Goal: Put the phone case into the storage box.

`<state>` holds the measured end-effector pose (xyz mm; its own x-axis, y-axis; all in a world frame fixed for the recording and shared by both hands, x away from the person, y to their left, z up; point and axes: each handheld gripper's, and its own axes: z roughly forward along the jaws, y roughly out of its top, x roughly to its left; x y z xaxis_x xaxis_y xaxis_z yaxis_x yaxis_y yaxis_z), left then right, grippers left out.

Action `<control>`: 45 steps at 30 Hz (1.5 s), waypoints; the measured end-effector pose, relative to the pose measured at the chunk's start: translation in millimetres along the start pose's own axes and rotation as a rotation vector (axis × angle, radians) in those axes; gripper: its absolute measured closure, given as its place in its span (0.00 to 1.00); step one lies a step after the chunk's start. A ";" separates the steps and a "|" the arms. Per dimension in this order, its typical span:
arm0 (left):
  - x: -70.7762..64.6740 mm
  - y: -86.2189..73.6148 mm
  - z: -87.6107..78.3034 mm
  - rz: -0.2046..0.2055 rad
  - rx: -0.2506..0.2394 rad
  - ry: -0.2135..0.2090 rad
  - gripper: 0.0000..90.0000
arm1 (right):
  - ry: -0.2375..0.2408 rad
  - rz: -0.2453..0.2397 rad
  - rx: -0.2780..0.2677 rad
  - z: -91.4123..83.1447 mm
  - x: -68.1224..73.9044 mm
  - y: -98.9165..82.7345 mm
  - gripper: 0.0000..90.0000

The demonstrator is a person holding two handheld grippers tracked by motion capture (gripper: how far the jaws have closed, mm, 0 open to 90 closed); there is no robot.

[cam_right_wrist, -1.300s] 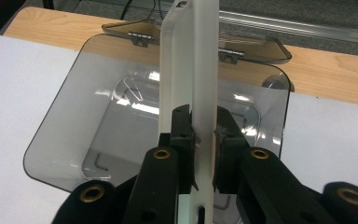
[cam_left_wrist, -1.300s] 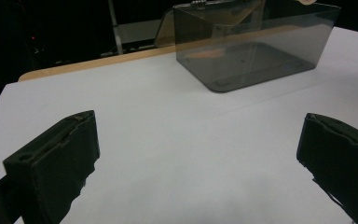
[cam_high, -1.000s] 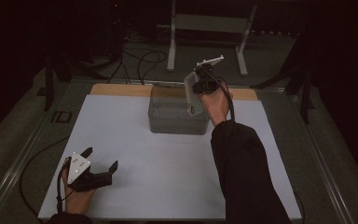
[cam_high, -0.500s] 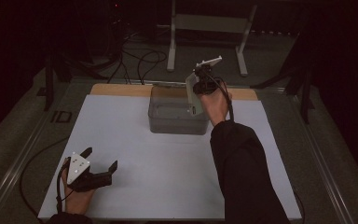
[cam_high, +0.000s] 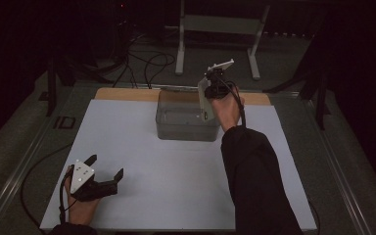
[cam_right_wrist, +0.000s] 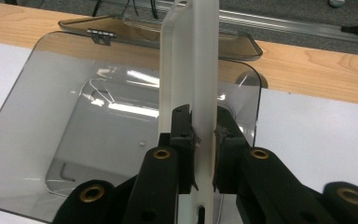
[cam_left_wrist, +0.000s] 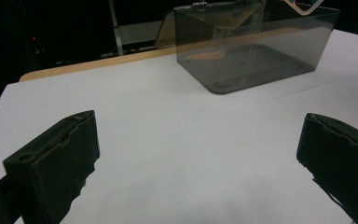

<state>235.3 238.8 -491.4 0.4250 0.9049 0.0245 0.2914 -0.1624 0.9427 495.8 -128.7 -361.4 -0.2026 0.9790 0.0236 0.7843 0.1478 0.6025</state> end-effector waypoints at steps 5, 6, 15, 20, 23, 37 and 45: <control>0.1 0.1 -0.3 0.001 0.001 -0.001 0.00 | -0.006 0.005 0.006 2.4 -1.5 -0.4 0.91; 0.1 0.0 -0.3 0.002 0.001 0.000 0.00 | -0.009 0.007 0.006 2.7 -1.7 -0.3 0.91; -0.1 0.0 -0.6 0.004 0.001 0.000 0.00 | -0.020 0.017 0.024 6.5 -6.5 0.4 0.91; -0.1 0.0 -0.5 0.003 0.001 0.001 0.00 | -0.026 0.020 0.029 8.6 -9.1 0.4 0.91; -0.2 0.0 -0.5 0.004 0.002 0.000 0.00 | -0.042 0.013 0.033 10.5 -10.0 -0.3 0.91; 0.2 0.0 -0.9 0.003 0.001 0.002 0.00 | -0.054 0.038 0.048 19.1 -17.0 -2.3 0.91; 0.2 -0.2 -0.8 -0.001 -0.002 0.001 0.00 | -0.060 0.048 0.059 23.7 -20.5 -4.1 0.91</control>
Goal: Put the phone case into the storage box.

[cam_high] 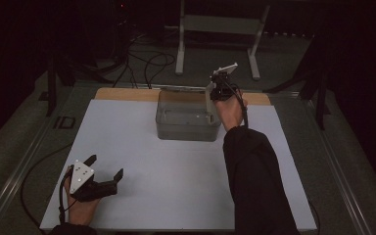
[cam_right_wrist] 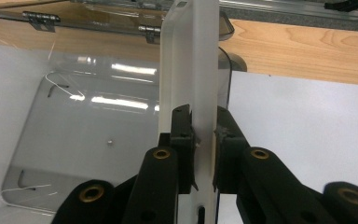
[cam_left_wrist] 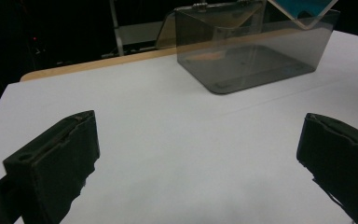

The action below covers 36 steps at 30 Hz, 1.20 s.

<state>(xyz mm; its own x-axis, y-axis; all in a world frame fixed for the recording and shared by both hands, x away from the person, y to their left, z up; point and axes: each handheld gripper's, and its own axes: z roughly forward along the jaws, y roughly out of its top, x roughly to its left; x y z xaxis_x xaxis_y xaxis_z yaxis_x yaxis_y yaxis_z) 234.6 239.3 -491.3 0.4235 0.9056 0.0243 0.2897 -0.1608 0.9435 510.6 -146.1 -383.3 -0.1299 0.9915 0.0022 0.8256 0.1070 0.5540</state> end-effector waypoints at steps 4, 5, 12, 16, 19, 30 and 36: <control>-0.2 -0.1 0.1 0.001 0.002 0.000 0.00 | -0.003 0.002 0.005 2.0 -0.8 -0.9 0.91; -0.2 -0.1 0.1 0.001 0.002 0.000 0.00 | -0.004 0.002 0.004 2.7 -1.1 -1.1 0.91; 0.0 -0.2 0.0 -0.001 0.003 -0.001 0.00 | -0.019 -0.006 0.012 7.2 -2.2 -2.8 0.91; -0.2 -0.2 0.1 0.000 0.003 -0.001 0.00 | -0.019 -0.005 0.016 9.3 -2.3 -3.4 0.91; -0.1 -0.2 0.0 0.000 0.004 -0.001 0.00 | -0.020 -0.009 0.018 10.4 -1.5 -3.8 0.91; 0.4 -0.1 -0.5 0.001 0.003 0.000 0.00 | -0.025 -0.009 0.031 16.7 2.3 -6.6 0.91; 0.3 -0.2 -0.4 0.001 0.002 0.001 0.00 | -0.029 -0.012 0.039 20.8 2.4 -8.8 0.91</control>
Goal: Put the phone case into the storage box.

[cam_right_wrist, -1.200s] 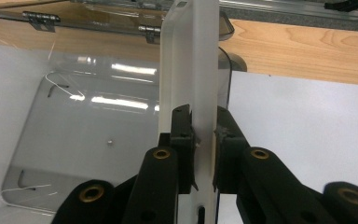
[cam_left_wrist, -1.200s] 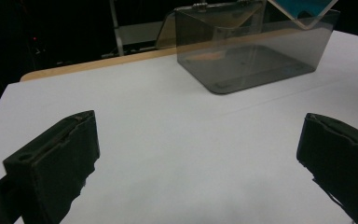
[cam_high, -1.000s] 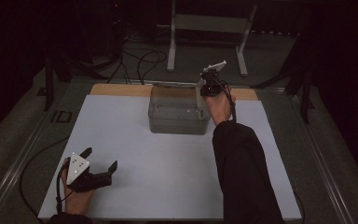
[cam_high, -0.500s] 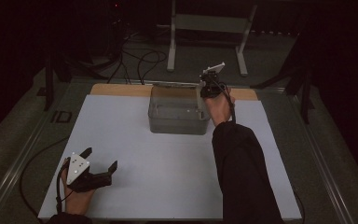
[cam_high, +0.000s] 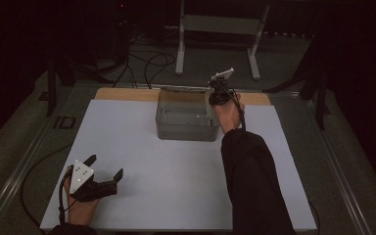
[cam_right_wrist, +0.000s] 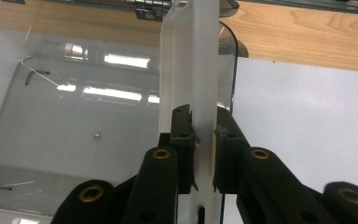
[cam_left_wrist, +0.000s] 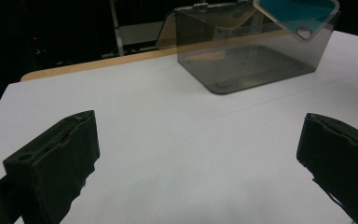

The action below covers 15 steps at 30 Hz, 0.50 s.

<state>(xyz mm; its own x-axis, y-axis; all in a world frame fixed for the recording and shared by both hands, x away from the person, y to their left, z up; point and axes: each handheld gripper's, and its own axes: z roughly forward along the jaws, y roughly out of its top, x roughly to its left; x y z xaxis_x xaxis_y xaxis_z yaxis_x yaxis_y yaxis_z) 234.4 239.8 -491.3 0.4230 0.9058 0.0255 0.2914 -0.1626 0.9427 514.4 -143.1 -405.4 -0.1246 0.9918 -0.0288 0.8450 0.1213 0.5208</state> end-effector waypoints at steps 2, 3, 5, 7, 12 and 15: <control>0.1 0.0 -0.1 0.001 0.000 0.000 0.00 | -0.001 0.000 0.001 0.4 -0.1 -0.1 0.91; 0.2 0.0 -0.1 0.000 0.001 0.000 0.00 | 0.000 0.001 0.001 1.0 -0.2 -0.3 0.91; 0.1 0.0 0.0 0.000 0.000 0.000 0.00 | -0.001 -0.002 0.003 2.7 0.6 -1.2 0.90; 0.1 0.0 -0.1 0.000 0.001 0.001 0.00 | -0.002 -0.006 0.008 4.1 1.0 -1.8 0.90; 0.4 -0.1 -0.2 0.000 0.001 0.001 0.00 | 0.000 -0.006 0.012 6.5 2.0 -2.5 0.90; 0.2 -0.1 -0.2 0.000 0.001 0.001 0.00 | 0.001 -0.006 0.016 7.3 2.3 -2.6 0.90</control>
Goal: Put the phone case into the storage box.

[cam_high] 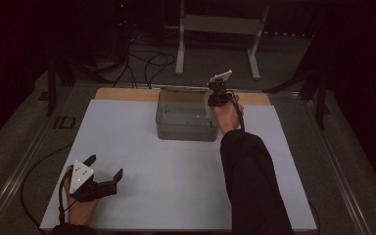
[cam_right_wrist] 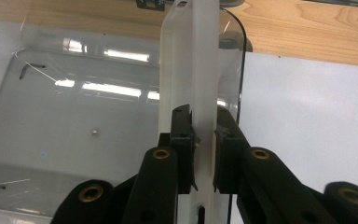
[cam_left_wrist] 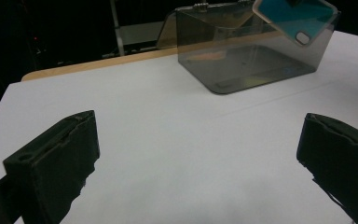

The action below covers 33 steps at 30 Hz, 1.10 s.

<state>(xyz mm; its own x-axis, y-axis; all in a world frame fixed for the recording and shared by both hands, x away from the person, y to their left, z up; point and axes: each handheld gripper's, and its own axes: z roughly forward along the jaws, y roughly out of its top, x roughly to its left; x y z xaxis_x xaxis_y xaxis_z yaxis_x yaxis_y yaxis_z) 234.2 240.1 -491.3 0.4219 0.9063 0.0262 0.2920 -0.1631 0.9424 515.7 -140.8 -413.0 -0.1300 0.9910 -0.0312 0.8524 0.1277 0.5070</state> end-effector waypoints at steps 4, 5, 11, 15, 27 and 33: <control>0.2 0.0 -0.3 -0.001 -0.001 0.001 0.00 | -0.007 0.000 0.005 1.9 -0.8 -0.6 0.90; 0.2 0.0 -0.3 -0.001 -0.002 0.001 0.00 | -0.007 0.002 0.005 2.4 -1.0 -0.8 0.90; 0.6 -0.3 -0.4 -0.004 -0.002 0.003 0.00 | -0.010 0.003 0.016 5.4 -2.3 -1.7 0.90; 0.8 -0.4 -0.2 -0.005 0.000 0.003 0.00 | -0.014 0.001 0.022 7.9 -2.1 -2.7 0.90; 1.4 -0.9 0.1 -0.009 0.000 0.002 0.00 | -0.015 0.001 0.034 13.9 0.1 -4.1 0.90; 1.3 -0.8 0.0 -0.010 -0.002 0.003 0.00 | -0.012 -0.008 0.044 16.4 2.9 -5.7 0.90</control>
<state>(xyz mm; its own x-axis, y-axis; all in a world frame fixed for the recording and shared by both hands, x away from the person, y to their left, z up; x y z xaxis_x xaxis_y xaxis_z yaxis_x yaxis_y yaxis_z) 234.6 241.4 -492.0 0.4167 0.9089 0.0179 0.2945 -0.1537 0.9432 518.8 -138.1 -430.2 -0.1305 0.9904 -0.0458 0.8730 0.1367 0.4682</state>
